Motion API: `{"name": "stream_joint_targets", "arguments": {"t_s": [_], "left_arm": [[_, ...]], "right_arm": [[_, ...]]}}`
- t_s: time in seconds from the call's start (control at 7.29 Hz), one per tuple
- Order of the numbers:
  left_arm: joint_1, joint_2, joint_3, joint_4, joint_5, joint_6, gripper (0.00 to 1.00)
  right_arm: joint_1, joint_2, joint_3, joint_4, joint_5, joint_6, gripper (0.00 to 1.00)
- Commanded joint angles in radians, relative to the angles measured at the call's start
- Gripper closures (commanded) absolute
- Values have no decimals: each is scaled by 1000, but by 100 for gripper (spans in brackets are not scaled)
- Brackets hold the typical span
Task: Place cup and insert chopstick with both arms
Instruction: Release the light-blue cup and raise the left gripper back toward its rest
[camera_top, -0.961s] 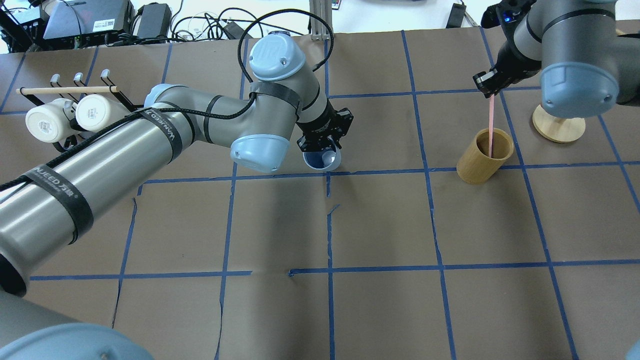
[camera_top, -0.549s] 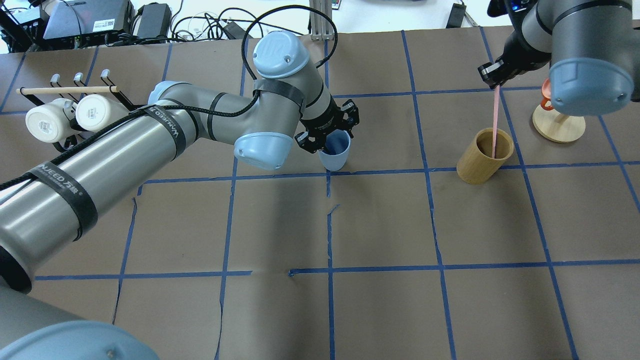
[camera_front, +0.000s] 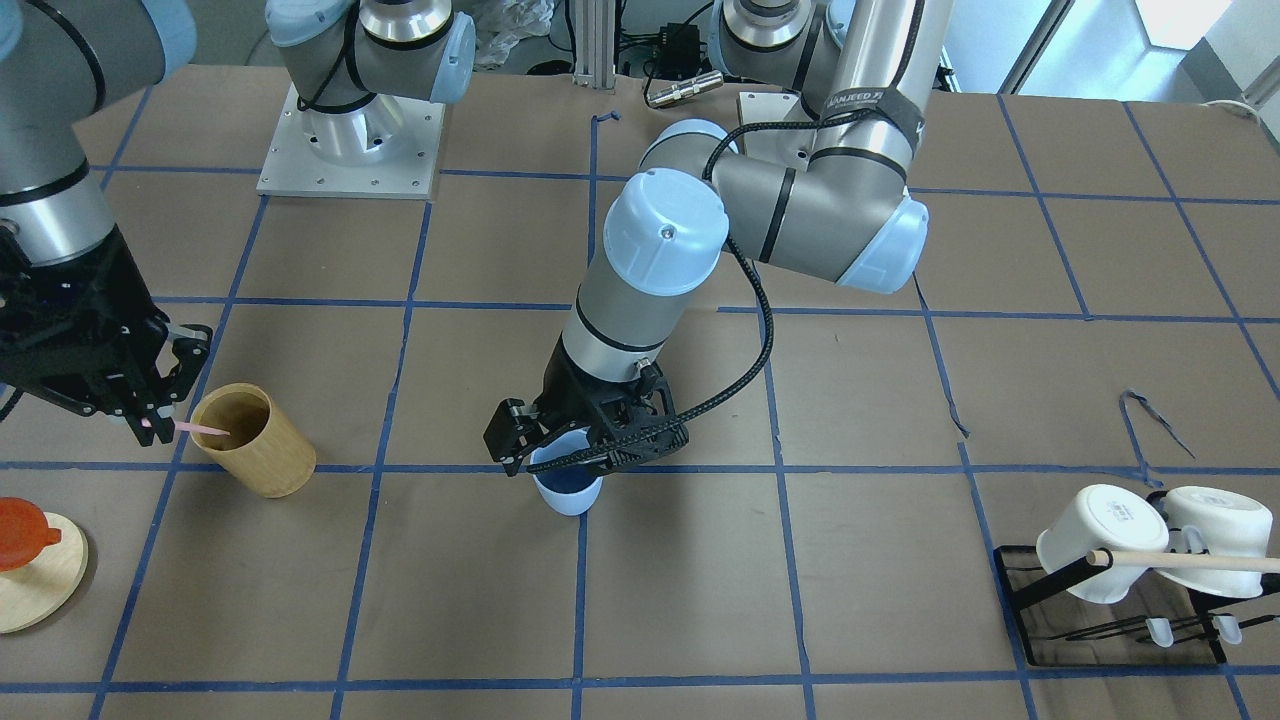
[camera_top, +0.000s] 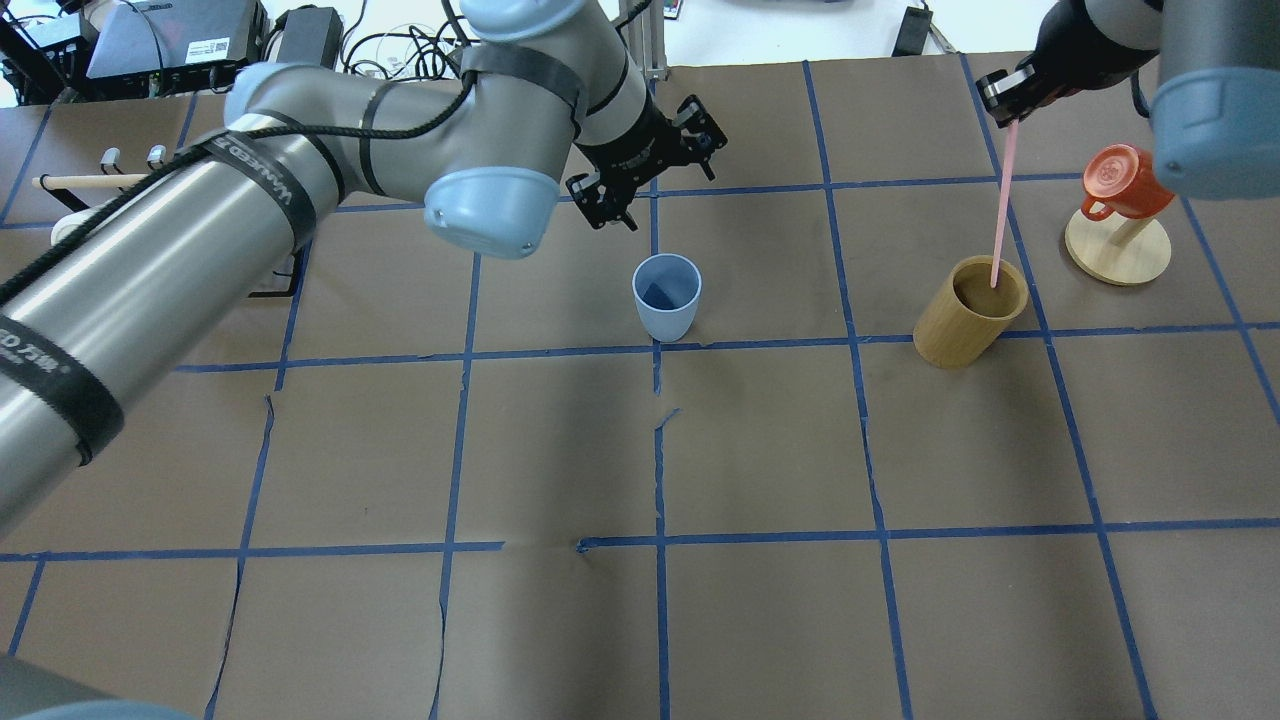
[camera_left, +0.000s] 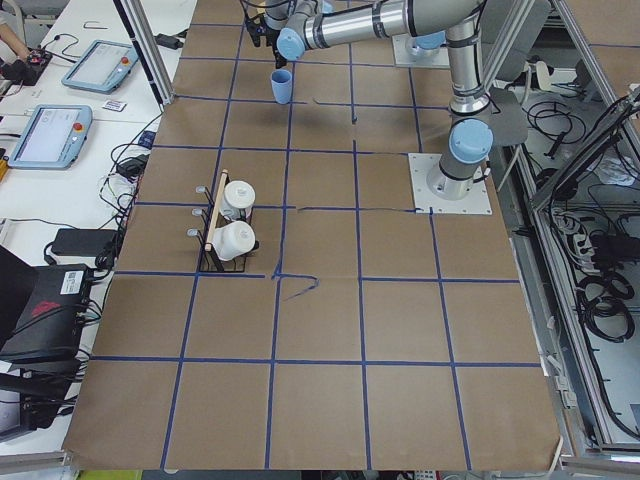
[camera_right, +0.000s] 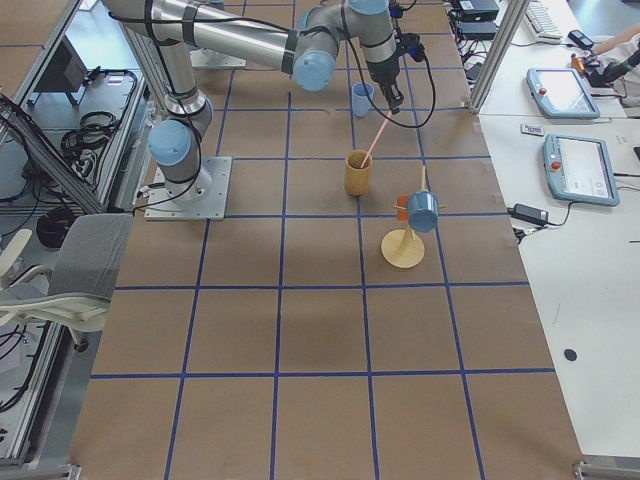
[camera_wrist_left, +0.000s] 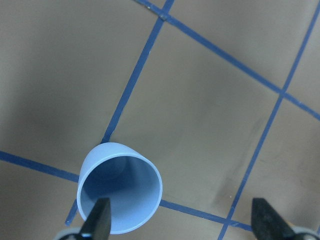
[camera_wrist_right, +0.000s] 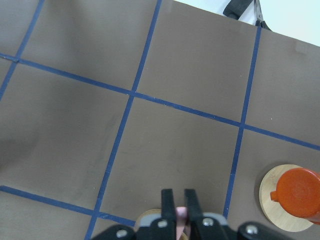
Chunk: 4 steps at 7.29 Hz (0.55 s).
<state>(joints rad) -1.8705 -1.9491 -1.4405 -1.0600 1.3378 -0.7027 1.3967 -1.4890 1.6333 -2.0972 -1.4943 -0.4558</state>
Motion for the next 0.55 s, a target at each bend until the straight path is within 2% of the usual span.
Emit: {"name": "stream_joint_targets", "arguments": {"t_s": [0.0, 0.14, 0.27, 0.41], "left_arm": [[28, 129, 43, -288, 47, 219, 0], [66, 186, 35, -449, 134, 323, 0], [126, 237, 37, -577, 226, 573, 0], [196, 269, 34, -601, 266, 704, 0]], "right_arm": [[43, -2, -61, 16, 43, 5, 100], [106, 4, -81, 3, 60, 12, 100], [161, 7, -99, -10, 60, 15, 100], [212, 10, -101, -13, 62, 60, 100]]}}
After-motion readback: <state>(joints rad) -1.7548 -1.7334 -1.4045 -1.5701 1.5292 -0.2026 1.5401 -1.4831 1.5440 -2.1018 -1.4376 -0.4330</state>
